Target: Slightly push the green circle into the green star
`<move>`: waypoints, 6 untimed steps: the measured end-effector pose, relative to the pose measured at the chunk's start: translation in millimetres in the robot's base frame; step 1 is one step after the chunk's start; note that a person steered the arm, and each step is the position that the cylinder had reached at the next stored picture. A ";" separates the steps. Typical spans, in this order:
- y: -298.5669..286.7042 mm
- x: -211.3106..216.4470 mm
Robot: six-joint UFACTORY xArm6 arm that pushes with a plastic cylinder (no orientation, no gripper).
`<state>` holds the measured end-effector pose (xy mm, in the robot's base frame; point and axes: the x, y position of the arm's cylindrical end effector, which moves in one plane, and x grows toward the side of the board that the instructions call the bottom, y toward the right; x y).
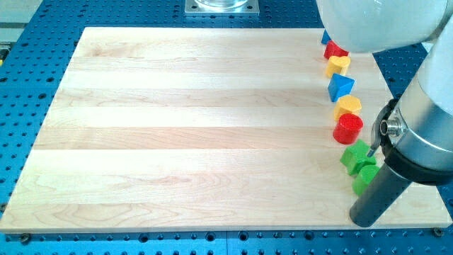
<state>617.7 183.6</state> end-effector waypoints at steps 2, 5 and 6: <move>-1.2 -2.8; 4.4 -0.8; 50.7 -47.4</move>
